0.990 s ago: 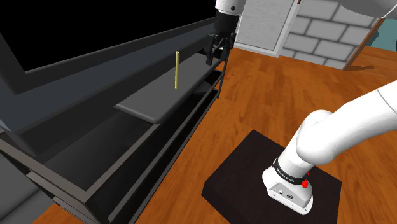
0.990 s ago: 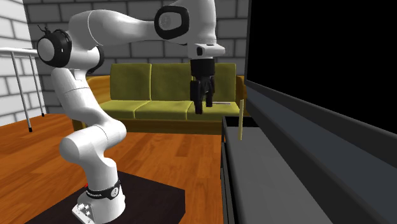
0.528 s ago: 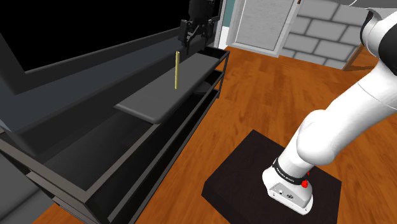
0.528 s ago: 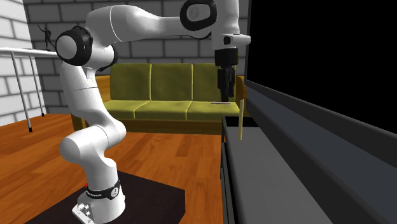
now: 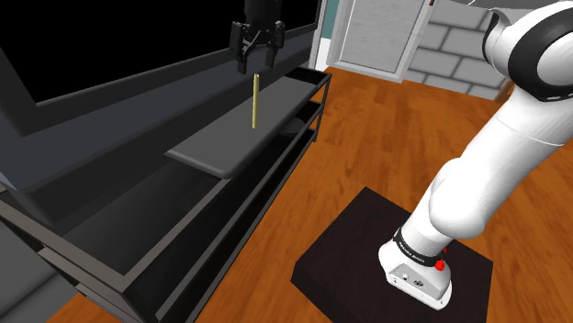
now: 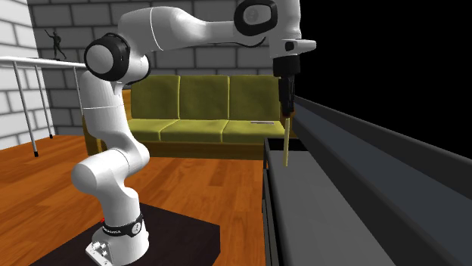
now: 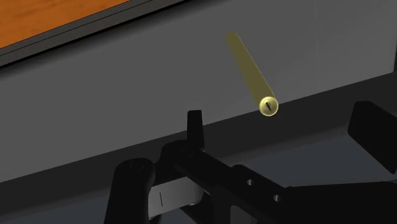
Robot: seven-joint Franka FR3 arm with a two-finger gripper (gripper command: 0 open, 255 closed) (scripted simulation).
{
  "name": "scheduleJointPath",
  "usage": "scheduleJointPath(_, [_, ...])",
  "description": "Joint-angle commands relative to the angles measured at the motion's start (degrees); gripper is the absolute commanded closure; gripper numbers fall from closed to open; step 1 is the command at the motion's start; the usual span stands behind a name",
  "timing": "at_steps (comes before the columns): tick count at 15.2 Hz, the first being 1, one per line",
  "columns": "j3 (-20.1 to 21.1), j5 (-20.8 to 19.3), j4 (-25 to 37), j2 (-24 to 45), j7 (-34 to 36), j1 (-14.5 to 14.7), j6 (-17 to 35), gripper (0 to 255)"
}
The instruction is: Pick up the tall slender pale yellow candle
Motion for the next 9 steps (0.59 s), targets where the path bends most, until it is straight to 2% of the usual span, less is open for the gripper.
scheduleJointPath(1, [-0.1, 0.1, -1.9, -0.3, -0.2, -0.1, 1.6, 0])
scheduleJointPath(6, [-0.2, 0.3, -4.6, -1.0, -0.2, -0.1, 3.7, 0])
scheduleJointPath(7, [-0.2, 0.2, -4.6, -1.0, -0.2, -0.1, 3.7, 255])
scheduleJointPath(9, [-0.2, 0.3, -4.6, -1.0, -0.2, -0.1, 3.7, 255])
